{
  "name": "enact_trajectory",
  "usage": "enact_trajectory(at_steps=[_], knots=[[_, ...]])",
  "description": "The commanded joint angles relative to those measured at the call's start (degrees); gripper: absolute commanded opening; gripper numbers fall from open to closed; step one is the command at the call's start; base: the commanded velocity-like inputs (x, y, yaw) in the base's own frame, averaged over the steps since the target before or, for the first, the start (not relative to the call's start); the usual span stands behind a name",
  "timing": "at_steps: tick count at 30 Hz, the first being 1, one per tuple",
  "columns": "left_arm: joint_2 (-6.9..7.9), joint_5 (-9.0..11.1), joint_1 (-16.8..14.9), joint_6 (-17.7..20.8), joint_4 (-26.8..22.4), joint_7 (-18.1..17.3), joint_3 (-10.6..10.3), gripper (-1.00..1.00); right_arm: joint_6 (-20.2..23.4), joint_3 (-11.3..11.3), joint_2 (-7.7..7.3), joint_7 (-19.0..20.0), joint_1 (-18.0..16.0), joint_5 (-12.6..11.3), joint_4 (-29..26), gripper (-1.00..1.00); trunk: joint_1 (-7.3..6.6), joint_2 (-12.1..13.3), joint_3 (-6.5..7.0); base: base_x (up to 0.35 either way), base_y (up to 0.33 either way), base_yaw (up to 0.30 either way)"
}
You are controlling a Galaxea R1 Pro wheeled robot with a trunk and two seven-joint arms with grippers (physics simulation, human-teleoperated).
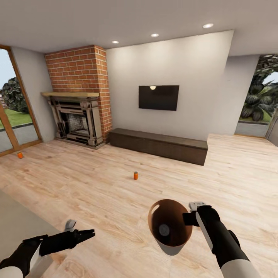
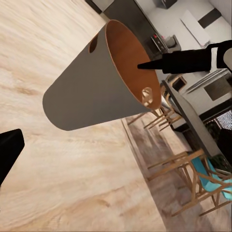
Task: Put the three can of soda from the living room inside the tash can in the kitchen.
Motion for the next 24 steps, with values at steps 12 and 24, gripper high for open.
enact_trajectory(at_steps=[12, 24], knots=[[0.0, 0.0, 0.0, 0.0, -0.01, 0.0, 0.0, 1.0, -0.02, 0.0, 0.06, 0.39, -0.02, -1.36, -0.02, -1.0, 0.0, 0.0, 0.02, 0.344, 0.0, -0.073], [0.0, 0.0, 0.0, 0.01, -0.02, 0.0, 0.0, 1.0, -0.02, 0.07, 0.1, 0.39, -0.02, -1.36, -0.02, -1.0, 0.0, 0.0, 0.02, 0.344, 0.0, -0.001]])
